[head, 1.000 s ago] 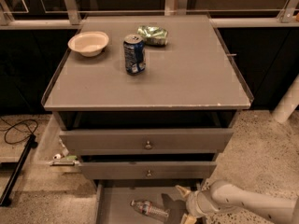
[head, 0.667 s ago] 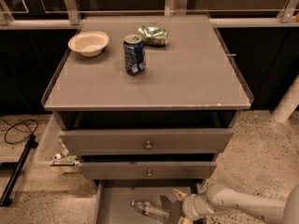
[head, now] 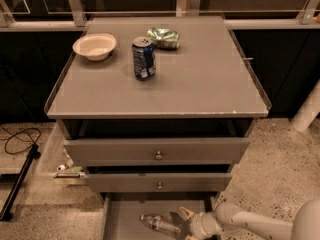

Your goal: Pick water bottle from bottom drawer and place on counter

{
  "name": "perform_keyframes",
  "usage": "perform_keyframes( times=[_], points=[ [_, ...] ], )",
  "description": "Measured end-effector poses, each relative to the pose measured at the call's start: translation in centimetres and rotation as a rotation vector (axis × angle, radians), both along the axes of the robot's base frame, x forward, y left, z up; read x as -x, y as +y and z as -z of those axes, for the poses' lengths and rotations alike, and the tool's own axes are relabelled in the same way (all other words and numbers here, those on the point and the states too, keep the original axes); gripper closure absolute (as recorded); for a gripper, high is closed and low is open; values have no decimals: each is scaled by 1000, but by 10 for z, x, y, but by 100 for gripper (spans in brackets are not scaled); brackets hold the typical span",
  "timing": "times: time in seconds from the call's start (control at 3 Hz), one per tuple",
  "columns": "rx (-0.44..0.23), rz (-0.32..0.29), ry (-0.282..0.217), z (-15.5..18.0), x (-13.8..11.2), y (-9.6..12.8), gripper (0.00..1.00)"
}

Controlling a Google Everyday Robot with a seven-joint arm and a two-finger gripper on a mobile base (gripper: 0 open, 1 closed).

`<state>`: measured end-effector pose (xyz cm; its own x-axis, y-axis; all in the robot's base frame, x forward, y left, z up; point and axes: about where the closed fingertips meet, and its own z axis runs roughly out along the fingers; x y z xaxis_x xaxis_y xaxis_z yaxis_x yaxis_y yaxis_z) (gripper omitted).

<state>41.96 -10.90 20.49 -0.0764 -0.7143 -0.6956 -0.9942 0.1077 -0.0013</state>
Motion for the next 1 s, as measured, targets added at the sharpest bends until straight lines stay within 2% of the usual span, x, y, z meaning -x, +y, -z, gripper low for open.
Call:
perform_keyframes(
  times=[0.67,1.0],
  points=[
    [-14,96,-36,38,-19,-6,0],
    [-39,154,-12,59,-23,-8,0]
  ],
)
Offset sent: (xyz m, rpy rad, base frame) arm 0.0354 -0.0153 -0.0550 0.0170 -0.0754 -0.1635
